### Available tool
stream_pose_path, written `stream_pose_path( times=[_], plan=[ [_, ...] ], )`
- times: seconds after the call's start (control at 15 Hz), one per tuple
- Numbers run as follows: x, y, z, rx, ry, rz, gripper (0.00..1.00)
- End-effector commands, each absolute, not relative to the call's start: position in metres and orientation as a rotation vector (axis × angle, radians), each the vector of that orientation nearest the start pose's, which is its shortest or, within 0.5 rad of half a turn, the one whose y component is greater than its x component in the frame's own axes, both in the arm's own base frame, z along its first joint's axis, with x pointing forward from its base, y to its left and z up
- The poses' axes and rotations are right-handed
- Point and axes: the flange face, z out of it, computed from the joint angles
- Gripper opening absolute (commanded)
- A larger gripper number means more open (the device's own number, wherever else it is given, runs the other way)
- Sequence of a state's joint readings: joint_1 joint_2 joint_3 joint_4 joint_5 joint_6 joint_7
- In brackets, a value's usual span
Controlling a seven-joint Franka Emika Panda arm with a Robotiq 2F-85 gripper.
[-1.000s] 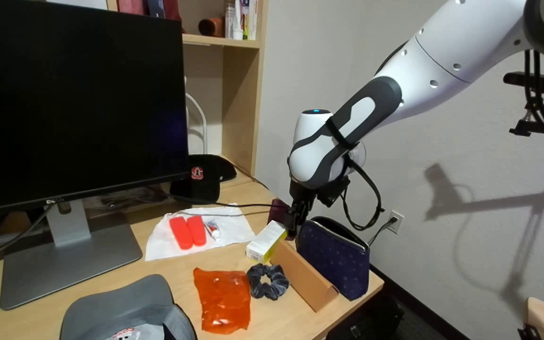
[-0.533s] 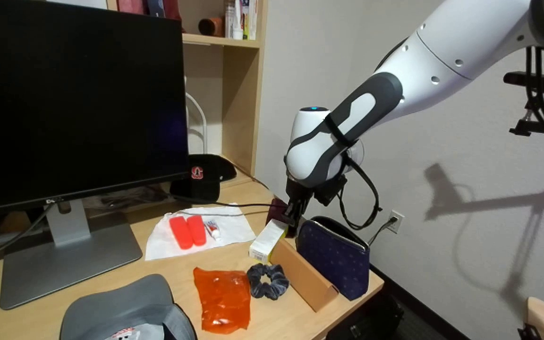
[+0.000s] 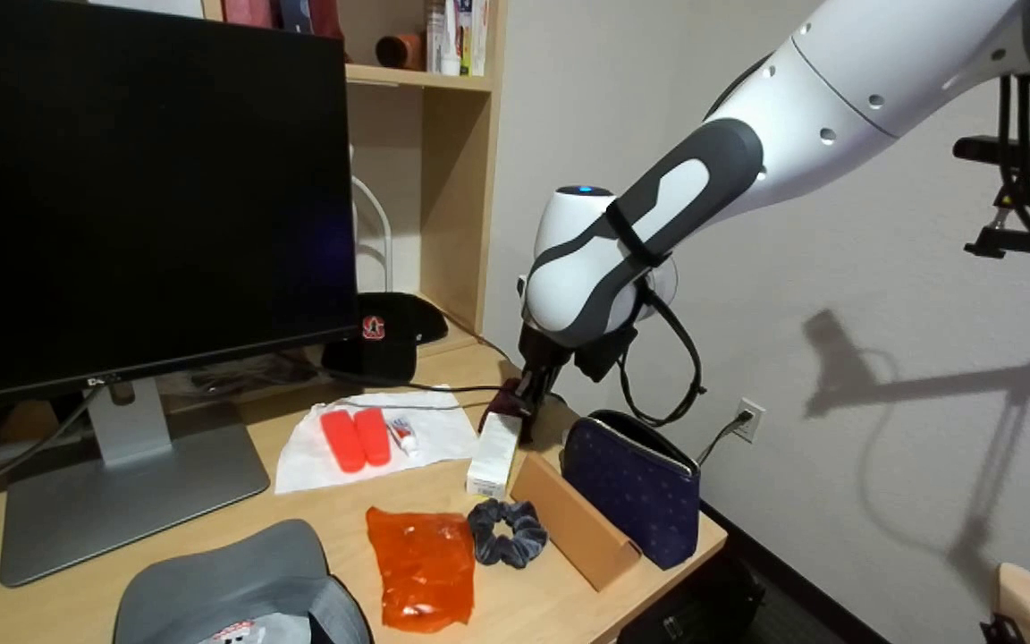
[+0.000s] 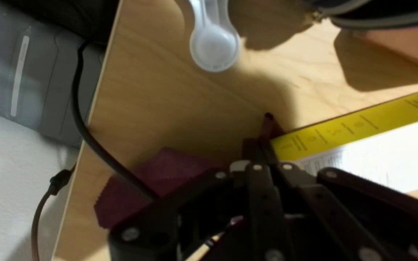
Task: Put the white object in the blue purse
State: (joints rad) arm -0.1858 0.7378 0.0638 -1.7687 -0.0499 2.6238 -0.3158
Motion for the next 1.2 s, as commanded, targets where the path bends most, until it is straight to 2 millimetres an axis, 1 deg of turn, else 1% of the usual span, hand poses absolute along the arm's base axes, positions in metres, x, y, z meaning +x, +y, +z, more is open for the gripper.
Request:
stream_pose_path(
  times=[0.0, 0.27, 0.53, 0.73, 0.87, 1.13],
  plan=[
    [0.66, -0.076, 0.189, -3.136, -0.374, -0.3, 0.0],
    [0.661, -0.074, 0.223, -3.136, -0.375, -0.426, 0.0],
    [0.658, -0.071, 0.246, -3.13, -0.386, -0.48, 0.0],
    [0.651, -0.065, 0.261, -3.135, -0.397, -0.525, 0.0],
    [0.641, -0.062, 0.273, -3.147, -0.403, -0.558, 0.0],
    [0.608, -0.057, 0.298, -3.156, -0.424, -0.626, 0.0]
  ],
)
